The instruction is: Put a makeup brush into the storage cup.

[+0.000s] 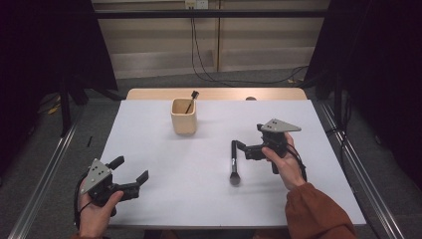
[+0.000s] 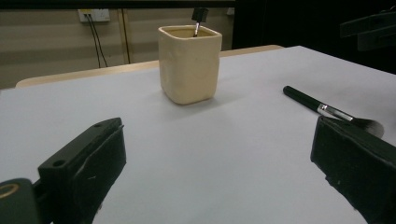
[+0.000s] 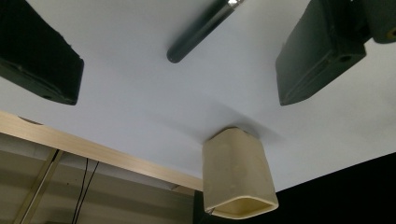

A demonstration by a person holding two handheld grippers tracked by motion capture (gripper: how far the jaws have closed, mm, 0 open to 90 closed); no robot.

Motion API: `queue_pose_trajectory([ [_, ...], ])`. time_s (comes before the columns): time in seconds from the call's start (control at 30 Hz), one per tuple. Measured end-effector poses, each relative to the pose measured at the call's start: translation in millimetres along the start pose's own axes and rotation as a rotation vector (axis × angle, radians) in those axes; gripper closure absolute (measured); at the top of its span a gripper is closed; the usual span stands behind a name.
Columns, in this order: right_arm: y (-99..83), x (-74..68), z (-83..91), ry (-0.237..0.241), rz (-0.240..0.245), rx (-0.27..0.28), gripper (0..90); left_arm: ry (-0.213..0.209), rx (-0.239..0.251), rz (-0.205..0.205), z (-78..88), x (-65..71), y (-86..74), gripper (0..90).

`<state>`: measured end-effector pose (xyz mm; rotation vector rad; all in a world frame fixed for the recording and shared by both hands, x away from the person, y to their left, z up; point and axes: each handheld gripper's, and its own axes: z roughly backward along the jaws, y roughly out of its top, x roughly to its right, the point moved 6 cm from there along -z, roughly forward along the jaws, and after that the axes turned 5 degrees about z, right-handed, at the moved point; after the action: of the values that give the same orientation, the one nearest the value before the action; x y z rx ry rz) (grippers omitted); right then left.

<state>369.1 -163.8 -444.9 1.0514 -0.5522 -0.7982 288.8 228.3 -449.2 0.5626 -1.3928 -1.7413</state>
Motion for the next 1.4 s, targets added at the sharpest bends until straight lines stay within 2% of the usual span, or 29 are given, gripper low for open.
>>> queue_pose_trajectory([
  [0.13,1.7,-0.8,-8.3,0.013,0.019,-0.032,0.7,0.011,0.004,-0.009,0.8,-0.1,0.8,3.4],
  [0.2,2.3,-2.7,-12.8,0.036,0.018,-0.071,0.8,0.005,0.006,0.001,0.1,0.9,0.5,3.4],
  [0.33,3.7,-3.4,-19.4,0.05,0.031,-0.133,1.5,0.006,-0.002,-0.01,-0.1,0.4,0.2,3.4],
  [0.43,3.7,-4.3,-23.5,0.086,0.026,-0.177,1.7,0.005,-0.003,-0.008,-0.1,0.7,-0.1,3.4],
  [0.63,-2.6,-6.4,-28.6,0.115,0.038,-0.283,2.0,0.006,-0.004,-0.015,0.0,0.8,-0.1,3.4],
  [0.8,-7.8,-6.8,-31.8,0.138,0.03,-0.392,2.8,0.001,-0.005,-0.008,-0.4,1.0,-0.3,3.4],
  [0.93,-8.5,-7.3,-34.1,0.145,0.019,-0.444,3.2,-0.001,0.002,0.001,0.0,0.2,0.2,3.4],
  [1.0,-10.0,-9.2,-35.4,0.161,0.007,-0.488,3.2,0.002,0.002,-0.001,0.3,-0.2,0.4,3.4],
  [1.07,-12.7,-10.0,-36.8,0.161,0.012,-0.541,3.2,0.003,-0.002,0.0,0.3,-0.8,-0.3,3.4],
  [1.13,-15.1,-13.3,-38.7,0.183,0.016,-0.582,3.3,0.004,-0.003,-0.001,0.2,-0.8,-0.2,3.4],
  [1.4,-17.2,-20.0,-43.1,0.212,-0.005,-0.689,3.8,0.013,-0.003,0.008,0.0,-1.6,-0.8,3.4],
])
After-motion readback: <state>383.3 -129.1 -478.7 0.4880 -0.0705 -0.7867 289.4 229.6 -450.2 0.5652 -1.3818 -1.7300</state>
